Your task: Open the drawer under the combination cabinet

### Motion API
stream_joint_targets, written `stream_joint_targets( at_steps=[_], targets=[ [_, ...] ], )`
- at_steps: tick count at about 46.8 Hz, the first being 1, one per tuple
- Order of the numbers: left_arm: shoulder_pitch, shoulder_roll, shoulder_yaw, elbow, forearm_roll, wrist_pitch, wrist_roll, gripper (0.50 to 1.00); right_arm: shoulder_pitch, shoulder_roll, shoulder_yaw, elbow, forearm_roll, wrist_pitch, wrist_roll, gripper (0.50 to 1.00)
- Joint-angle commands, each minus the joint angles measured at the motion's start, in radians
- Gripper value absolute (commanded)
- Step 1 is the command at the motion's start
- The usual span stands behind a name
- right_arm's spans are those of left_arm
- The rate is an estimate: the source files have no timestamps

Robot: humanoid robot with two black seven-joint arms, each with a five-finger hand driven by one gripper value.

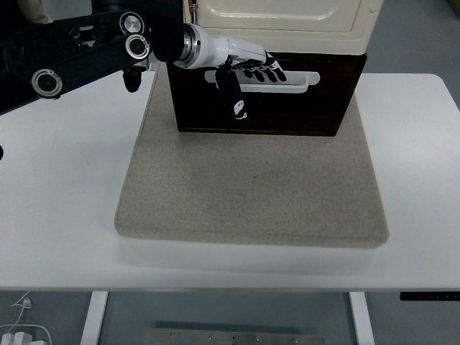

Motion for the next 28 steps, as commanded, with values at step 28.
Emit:
stream_joint_targets(
  at_steps=[28],
  targets=[
    [0.000,-0.002,0.000,0.002,0.019,0.022,0.003,0.945,0.000,0.000,0.000,0.000,0.000,0.000,0.000,0.928]
  ],
)
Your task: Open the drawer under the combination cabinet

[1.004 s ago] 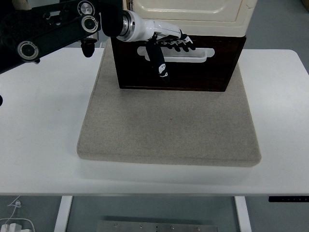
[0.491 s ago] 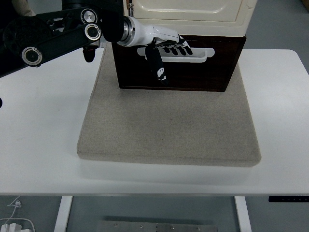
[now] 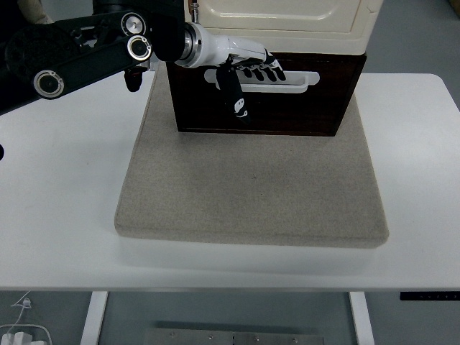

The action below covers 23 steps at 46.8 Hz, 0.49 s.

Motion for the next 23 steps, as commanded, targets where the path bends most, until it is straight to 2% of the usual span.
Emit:
stream_joint_targets(
  at_steps=[1,23],
  targets=[
    [0.003,0.000,0.000,0.001,0.003,0.004,0.000,0.945,0.000,0.000,0.000,0.000,0.000,0.000,0.000,0.928],
    [0.011,-0.035,0.028,0.003,0.006,0.027,0.000,0.945,0.000,0.000,0.000,0.000,0.000,0.000,0.000,0.928]
  ],
)
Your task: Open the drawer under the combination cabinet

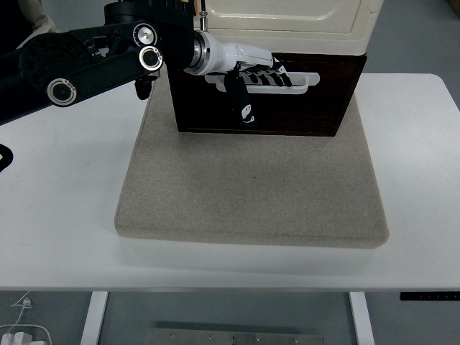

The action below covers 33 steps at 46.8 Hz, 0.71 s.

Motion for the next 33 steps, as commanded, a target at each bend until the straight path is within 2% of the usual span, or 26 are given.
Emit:
stream_joint_targets(
  at_steps=[1,33],
  targets=[
    [-0.001,-0.001,0.007,-0.001,0.000,0.005,0.000,0.945,0.000,0.000,0.000,0.000,0.000,0.000,0.000,0.928],
    [-0.001,0.001,0.009,-0.004,0.000,0.008,0.000,0.945,0.000,0.000,0.000,0.000,0.000,0.000,0.000,0.928]
  ],
)
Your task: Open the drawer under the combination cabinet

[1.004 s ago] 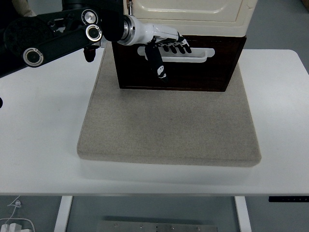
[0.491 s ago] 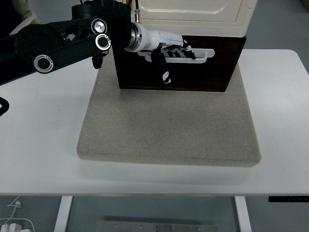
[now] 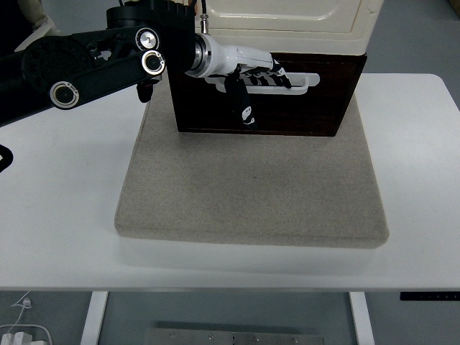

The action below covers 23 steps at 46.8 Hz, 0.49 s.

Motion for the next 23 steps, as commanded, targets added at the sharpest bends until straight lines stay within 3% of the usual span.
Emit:
stream_joint_targets(
  at_steps=[1,23],
  targets=[
    [0.000,0.001,0.001,0.000,0.000,0.000,0.000,0.945,0.000,0.000,0.000,0.000,0.000,0.000,0.000,0.928],
    [0.000,0.011,-0.001,-0.008,-0.002,-0.013,0.000,0.951,0.000,0.000,0.000,0.000,0.000,0.000,0.000,0.928]
  ],
)
